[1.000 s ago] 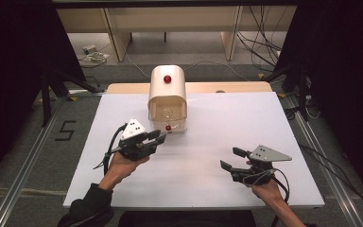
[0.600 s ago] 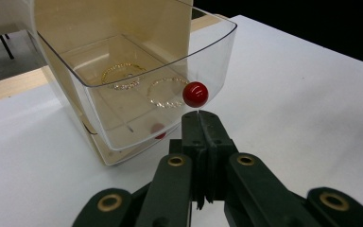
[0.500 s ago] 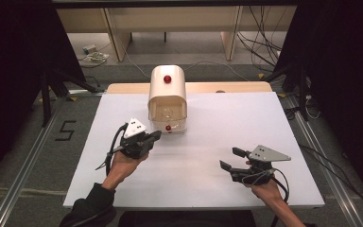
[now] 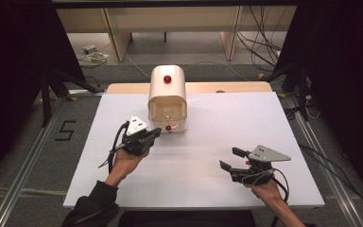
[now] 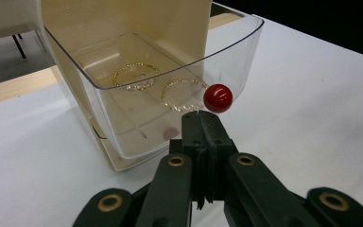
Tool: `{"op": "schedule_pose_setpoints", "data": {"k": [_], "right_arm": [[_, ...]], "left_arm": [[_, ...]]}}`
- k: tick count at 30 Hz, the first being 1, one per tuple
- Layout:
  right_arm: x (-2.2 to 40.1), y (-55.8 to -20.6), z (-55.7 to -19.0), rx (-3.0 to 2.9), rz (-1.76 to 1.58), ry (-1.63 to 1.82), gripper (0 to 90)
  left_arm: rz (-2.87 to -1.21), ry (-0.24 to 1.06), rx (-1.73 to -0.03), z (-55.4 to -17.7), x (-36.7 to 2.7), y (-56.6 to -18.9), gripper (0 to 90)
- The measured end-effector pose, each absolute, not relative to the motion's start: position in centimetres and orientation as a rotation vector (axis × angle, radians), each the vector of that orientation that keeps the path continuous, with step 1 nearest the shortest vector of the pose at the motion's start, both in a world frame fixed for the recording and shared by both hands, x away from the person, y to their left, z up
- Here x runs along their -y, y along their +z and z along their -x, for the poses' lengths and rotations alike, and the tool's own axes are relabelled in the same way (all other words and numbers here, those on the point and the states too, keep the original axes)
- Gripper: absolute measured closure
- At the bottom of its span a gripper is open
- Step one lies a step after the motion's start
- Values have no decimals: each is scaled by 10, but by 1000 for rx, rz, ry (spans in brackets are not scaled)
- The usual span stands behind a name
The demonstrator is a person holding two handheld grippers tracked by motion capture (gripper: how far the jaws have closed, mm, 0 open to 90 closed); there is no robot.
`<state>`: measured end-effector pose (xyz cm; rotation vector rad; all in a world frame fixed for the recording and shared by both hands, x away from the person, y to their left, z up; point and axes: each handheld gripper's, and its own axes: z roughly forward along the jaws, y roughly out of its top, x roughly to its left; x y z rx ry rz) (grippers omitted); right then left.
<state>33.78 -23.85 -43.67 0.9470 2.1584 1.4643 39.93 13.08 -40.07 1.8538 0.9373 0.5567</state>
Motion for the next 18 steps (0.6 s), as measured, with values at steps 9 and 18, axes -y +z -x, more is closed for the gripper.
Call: {"op": "schedule_pose_setpoints", "data": {"k": [9, 18], "right_arm": [[238, -437, -338, -2159, -946, 1464, 302], [238, -437, -338, -2159, -947, 1464, 303]], "left_arm": [[-1847, 574, -945, -403, -132, -401, 892], [-1846, 575, -952, -406, -131, -402, 892]]}}
